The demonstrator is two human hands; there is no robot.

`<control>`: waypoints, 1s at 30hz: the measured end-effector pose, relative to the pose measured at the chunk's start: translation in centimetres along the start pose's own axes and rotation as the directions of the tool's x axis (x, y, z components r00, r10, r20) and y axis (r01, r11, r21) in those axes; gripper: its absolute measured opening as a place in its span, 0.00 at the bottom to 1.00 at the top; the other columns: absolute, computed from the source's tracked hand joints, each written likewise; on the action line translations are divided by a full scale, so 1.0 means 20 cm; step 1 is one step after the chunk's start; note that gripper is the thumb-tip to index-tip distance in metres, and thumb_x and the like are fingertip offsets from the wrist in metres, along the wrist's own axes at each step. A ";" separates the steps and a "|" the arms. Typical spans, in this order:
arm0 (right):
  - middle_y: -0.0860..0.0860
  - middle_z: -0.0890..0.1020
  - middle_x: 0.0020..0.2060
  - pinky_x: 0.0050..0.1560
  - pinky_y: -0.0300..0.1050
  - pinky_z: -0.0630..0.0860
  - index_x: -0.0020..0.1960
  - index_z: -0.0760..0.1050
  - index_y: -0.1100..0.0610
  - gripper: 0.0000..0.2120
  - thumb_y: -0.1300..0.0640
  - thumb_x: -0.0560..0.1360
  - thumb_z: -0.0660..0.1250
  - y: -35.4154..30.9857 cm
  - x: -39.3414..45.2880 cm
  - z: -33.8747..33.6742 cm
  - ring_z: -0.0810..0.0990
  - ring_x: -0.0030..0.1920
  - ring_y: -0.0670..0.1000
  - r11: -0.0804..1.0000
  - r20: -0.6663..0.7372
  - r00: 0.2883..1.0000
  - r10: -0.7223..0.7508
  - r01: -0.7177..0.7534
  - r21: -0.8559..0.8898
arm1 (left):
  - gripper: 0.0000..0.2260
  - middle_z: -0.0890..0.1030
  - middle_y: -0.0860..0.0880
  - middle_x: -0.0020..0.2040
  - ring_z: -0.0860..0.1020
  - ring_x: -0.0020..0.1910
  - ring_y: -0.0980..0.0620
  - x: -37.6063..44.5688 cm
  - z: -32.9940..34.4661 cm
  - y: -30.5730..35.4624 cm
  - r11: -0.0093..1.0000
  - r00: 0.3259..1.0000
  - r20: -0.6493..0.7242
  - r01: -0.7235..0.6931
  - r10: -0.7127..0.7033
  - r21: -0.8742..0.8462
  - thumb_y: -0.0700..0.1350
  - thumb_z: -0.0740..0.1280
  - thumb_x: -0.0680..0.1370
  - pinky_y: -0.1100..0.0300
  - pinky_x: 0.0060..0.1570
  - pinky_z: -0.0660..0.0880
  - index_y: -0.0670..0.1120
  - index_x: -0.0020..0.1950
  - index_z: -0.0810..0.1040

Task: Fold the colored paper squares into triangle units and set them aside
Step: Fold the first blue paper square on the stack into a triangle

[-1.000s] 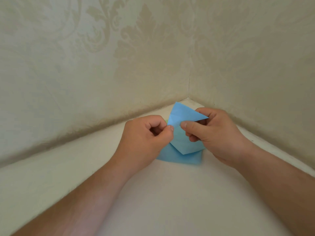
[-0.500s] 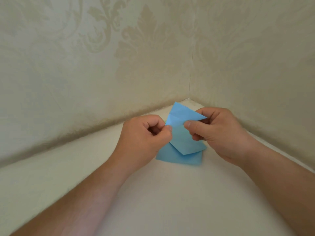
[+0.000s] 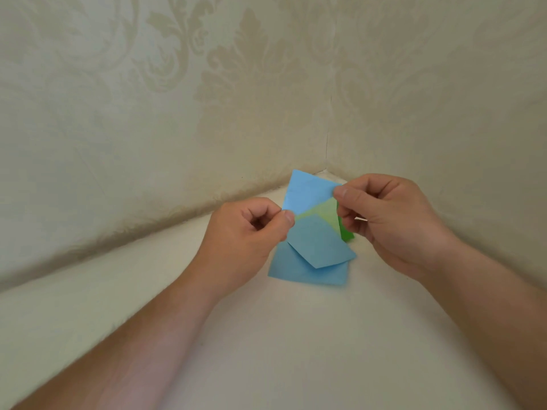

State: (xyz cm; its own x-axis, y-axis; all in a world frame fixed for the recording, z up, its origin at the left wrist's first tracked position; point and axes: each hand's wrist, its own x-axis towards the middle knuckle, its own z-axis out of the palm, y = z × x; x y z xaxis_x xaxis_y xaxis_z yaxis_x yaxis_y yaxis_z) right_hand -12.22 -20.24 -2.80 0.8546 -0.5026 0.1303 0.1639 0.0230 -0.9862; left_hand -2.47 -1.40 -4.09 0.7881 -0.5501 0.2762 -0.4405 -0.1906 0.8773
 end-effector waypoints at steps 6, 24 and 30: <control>0.53 0.78 0.31 0.36 0.44 0.73 0.34 0.76 0.55 0.14 0.60 0.78 0.71 -0.01 0.01 -0.02 0.74 0.30 0.51 0.999 -0.056 0.998 0.014 -0.011 0.052 | 0.06 0.85 0.53 0.40 0.78 0.36 0.57 0.01 0.01 -0.02 0.997 0.999 0.044 0.019 -0.016 -0.072 0.50 0.71 0.80 0.61 0.43 0.75 0.51 0.46 0.86; 0.44 0.78 0.53 0.58 0.40 0.70 0.56 0.84 0.45 0.12 0.45 0.73 0.73 0.06 -0.04 -0.01 0.75 0.57 0.50 0.463 0.337 0.765 -0.549 0.614 -0.639 | 0.05 0.83 0.57 0.38 0.80 0.39 0.52 -0.01 0.01 -0.01 0.899 0.937 0.004 -0.335 0.348 0.281 0.45 0.73 0.78 0.55 0.40 0.76 0.53 0.43 0.85; 0.41 0.81 0.47 0.54 0.43 0.73 0.48 0.84 0.46 0.05 0.52 0.73 0.77 0.08 -0.03 -0.01 0.78 0.53 0.47 0.523 0.347 0.790 -0.505 0.600 -0.605 | 0.05 0.82 0.56 0.36 0.80 0.39 0.52 -0.02 0.00 -0.01 0.892 0.932 0.021 -0.352 0.361 0.283 0.45 0.75 0.77 0.58 0.39 0.74 0.52 0.40 0.85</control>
State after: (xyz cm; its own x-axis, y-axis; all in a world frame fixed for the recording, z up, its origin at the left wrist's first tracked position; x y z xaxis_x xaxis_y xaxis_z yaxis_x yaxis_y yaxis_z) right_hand -12.63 -20.06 -4.44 0.7637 -0.1091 0.6363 0.3002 -0.8126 -0.4996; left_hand -2.68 -1.26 -4.40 0.5666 -0.5988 0.5661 -0.7922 -0.2068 0.5741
